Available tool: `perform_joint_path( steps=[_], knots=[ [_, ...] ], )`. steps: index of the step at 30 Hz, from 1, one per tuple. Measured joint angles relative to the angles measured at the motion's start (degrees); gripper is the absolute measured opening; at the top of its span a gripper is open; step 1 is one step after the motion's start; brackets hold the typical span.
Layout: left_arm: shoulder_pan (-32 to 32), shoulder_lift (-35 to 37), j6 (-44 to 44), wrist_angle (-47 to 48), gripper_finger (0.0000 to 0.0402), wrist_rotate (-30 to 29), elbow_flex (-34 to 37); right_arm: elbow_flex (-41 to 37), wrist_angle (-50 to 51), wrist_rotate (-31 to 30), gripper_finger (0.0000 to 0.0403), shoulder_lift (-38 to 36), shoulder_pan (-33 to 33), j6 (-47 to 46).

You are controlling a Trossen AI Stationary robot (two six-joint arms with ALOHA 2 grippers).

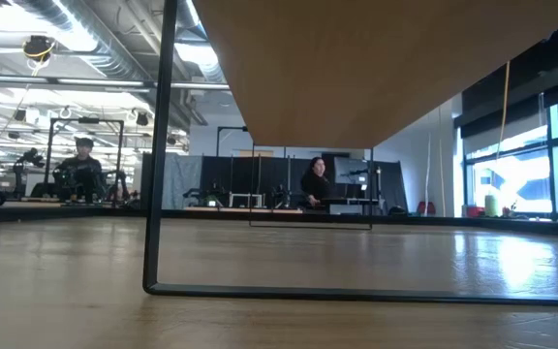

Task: Pick & Place candle stick holders
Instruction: Put the red brown scented candle on the shelf

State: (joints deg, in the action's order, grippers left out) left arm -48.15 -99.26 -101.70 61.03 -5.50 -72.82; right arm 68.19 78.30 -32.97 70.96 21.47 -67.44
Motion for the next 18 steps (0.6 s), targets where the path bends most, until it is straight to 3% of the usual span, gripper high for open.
perform_joint_path(
  steps=[5, 10, 14, 18],
  knots=[
    [1.28, 0.00, 3.78, 0.06, 0.0142, 2.02, 0.00, 0.02, 0.00, 0.17, 0.0009, 0.01, 0.07, 0.00],
    [1.82, 0.00, 6.88, 0.77, 0.0202, 3.94, 0.00, 0.01, 0.00, 0.17, 0.0009, 0.00, 0.07, 0.00],
    [1.36, -0.22, 2.12, 5.00, 0.0255, 6.99, 0.09, 0.01, 0.00, 0.16, 0.0009, 0.00, 0.04, 0.00],
    [-0.53, -0.22, -2.46, 3.97, 0.0282, 3.64, 0.09, 0.00, -0.11, 0.17, 0.0009, 0.01, 0.04, 0.00]
  ],
)
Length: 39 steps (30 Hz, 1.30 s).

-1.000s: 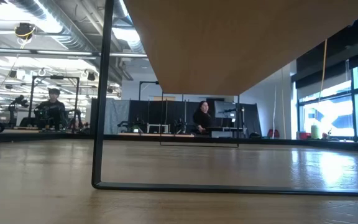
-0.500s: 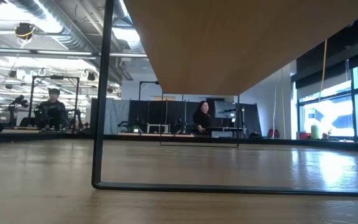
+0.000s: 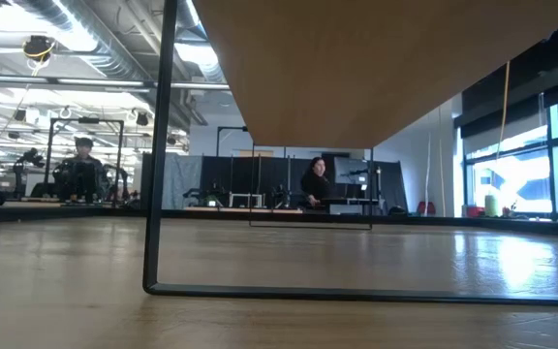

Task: Pick & Place candle stick holders
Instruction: Put the red brown scented candle on the shelf

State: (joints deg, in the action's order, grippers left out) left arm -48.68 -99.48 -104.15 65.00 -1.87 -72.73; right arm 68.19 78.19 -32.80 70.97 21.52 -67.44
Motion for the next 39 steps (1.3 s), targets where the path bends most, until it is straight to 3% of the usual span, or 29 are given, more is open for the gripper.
perform_joint_path(
  steps=[5, 12, 25, 31, 39],
  knots=[
    [-2.71, 0.00, -2.69, -7.11, 0.0290, -7.67, -0.01, -0.01, -0.02, 0.02, 0.0009, 0.01, 0.00, -0.02],
    [-3.36, 0.02, -3.67, -5.79, 0.0291, -10.44, -0.04, 0.00, -0.34, -0.01, 0.0009, 0.00, 0.00, -0.02],
    [-2.84, 0.02, -0.67, -0.70, 0.0297, -6.22, 0.04, 0.01, -1.01, 0.46, 0.0009, -0.01, 0.00, -0.29],
    [-2.84, -0.66, -1.20, -0.74, 0.0340, -6.92, 0.04, 0.01, -1.23, 0.48, 0.0009, -0.01, 0.00, -0.48],
    [-3.39, -4.83, -2.57, -3.66, 0.0393, -1.60, 0.11, 0.01, -1.31, 0.78, 0.0009, -0.01, 0.00, -0.52]
  ],
)
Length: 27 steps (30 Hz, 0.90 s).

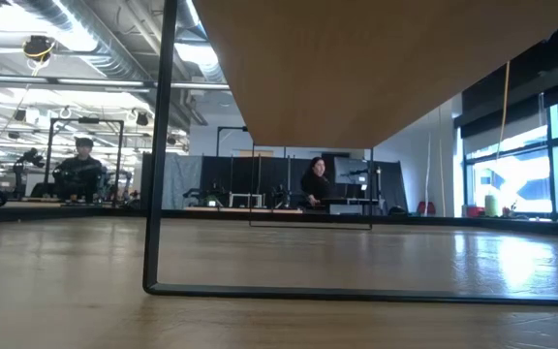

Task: Pick & Place candle stick holders
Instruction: Put the red brown scented candle on the shelf

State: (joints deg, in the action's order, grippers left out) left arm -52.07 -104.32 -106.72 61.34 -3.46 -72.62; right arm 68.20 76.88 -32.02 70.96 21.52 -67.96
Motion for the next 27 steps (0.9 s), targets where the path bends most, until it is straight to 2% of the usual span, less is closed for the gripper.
perform_joint_path(
  steps=[4, 11, 19, 27],
  knots=[
    [-0.02, -1.70, -2.83, -0.07, 0.0397, 0.12, 0.00, 0.00, -0.11, 0.35, 0.0009, 0.00, 0.00, -0.13],
    [0.86, -2.96, -2.56, -0.11, 0.0398, -2.21, 0.00, 0.00, -1.10, 0.56, 0.0010, 0.02, 0.00, 0.11],
    [2.47, -3.43, 3.14, -2.10, 0.0398, -1.97, 0.00, 0.00, -1.31, 0.58, 0.0010, 0.02, 0.00, 0.28],
    [2.41, -3.43, 7.60, -8.63, 0.0398, -2.37, 0.00, 0.00, -1.29, 0.73, 0.0010, 0.02, 0.50, 0.30]
  ],
)
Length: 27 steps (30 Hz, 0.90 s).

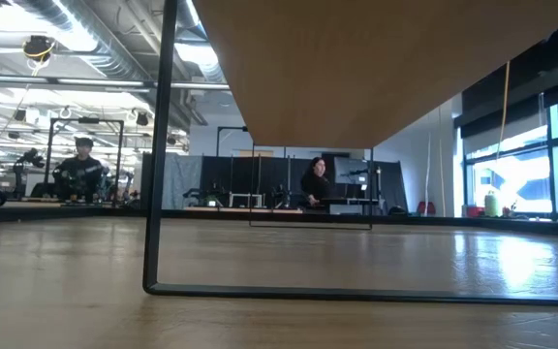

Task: Pick & Place candle stick holders
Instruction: Put the red brown scented candle on the shelf

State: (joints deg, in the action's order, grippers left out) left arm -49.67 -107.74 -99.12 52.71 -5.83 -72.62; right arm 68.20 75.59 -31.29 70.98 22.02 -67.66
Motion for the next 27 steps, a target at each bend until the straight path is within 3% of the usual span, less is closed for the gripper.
perform_joint_path(
  steps=[21, 27],
  knots=[
    [0.28, 0.00, 6.76, -1.30, 0.0398, -1.78, 0.00, 0.00, 0.02, -0.24, 0.0010, 0.00, 0.15, 2.14],
    [1.47, 0.00, 4.72, -1.22, 0.0398, -2.11, 0.00, 0.00, 0.02, -0.56, 0.0010, 0.00, 0.15, 2.16]
  ],
)
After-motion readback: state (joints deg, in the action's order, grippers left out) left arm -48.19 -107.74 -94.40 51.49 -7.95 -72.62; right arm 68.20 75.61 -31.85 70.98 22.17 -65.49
